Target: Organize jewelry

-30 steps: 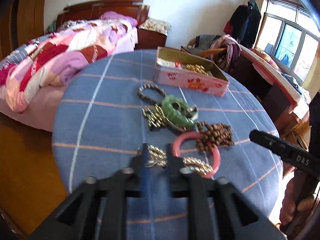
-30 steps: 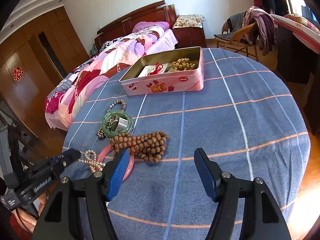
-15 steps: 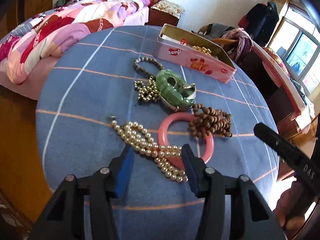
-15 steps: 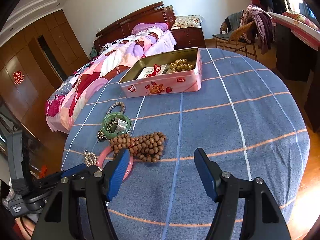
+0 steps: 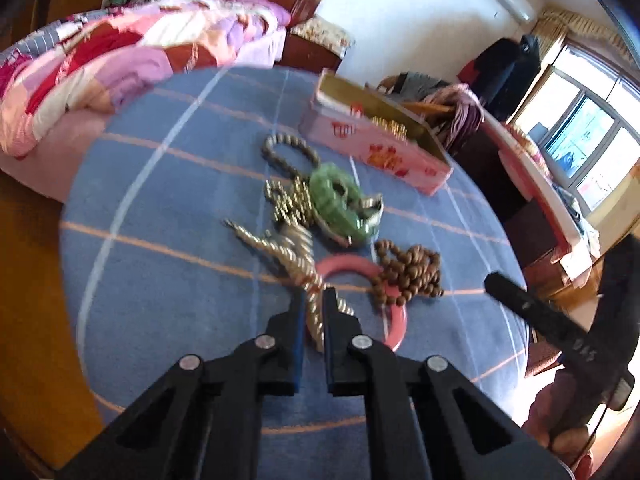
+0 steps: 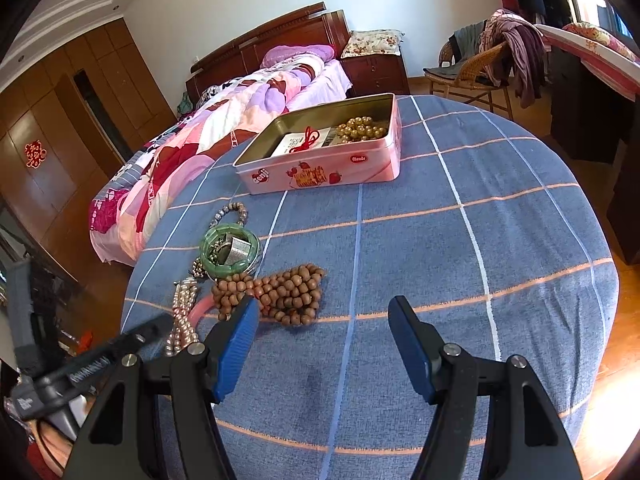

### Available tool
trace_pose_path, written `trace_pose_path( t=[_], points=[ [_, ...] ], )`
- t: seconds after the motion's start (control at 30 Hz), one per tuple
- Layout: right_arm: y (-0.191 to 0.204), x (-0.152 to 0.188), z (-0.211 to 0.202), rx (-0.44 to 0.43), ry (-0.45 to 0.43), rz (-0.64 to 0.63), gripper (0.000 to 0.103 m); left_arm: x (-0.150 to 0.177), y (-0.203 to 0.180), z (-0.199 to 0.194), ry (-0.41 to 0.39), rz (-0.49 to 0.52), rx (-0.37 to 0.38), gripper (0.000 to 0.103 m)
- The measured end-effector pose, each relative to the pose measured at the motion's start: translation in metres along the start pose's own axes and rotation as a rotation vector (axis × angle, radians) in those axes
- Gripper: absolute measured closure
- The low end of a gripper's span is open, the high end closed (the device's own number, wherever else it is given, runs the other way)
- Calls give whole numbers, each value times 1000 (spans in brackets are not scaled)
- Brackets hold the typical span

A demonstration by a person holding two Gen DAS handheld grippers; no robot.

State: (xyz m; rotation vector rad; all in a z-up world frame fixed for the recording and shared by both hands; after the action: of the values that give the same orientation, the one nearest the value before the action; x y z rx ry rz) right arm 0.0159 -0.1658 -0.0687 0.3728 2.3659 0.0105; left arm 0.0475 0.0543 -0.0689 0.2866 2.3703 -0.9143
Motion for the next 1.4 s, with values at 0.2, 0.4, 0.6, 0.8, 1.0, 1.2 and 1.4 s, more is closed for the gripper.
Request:
trace_pose_path(
  t=[0.2,0.4,0.6,0.8,1.0,1.2,1.4],
  points=[
    [2,3,6,-9,31,9,36,-9,7,1,15,0,-66,95],
    [5,1,2,-9,18,1,36,-9,1,7,8,2,-91,38],
    [4,2,2,-8,24,2,36,-7,-2,32,60,34,-177,57],
    [-1,-1,0,-3,16,19,36,-4,0,25,66,45,-104,90],
    [-4,1,5,-9,33,32,36,-7,7,4,1,-4,-22,90],
    [-4,0,9,0,35,22,36,-17,7,-11,-71,-16,-17,90],
    [11,-9,25,-40,72,8,36,-26,1,-16,-98,-1,-21,90]
  ],
)
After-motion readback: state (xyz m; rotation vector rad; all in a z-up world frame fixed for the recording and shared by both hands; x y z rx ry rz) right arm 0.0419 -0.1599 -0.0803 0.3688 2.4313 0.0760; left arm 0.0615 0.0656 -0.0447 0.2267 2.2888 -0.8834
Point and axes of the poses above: each gripper's, at about its wrist camera, not at the fingertips, and z roughly the way its jaws point, y to its left, x to its underside, the point moved 2 cm from there along z, roughly the way its jaws point, and after that the axes turned 13 degrees about x, right-handed, at the moved point
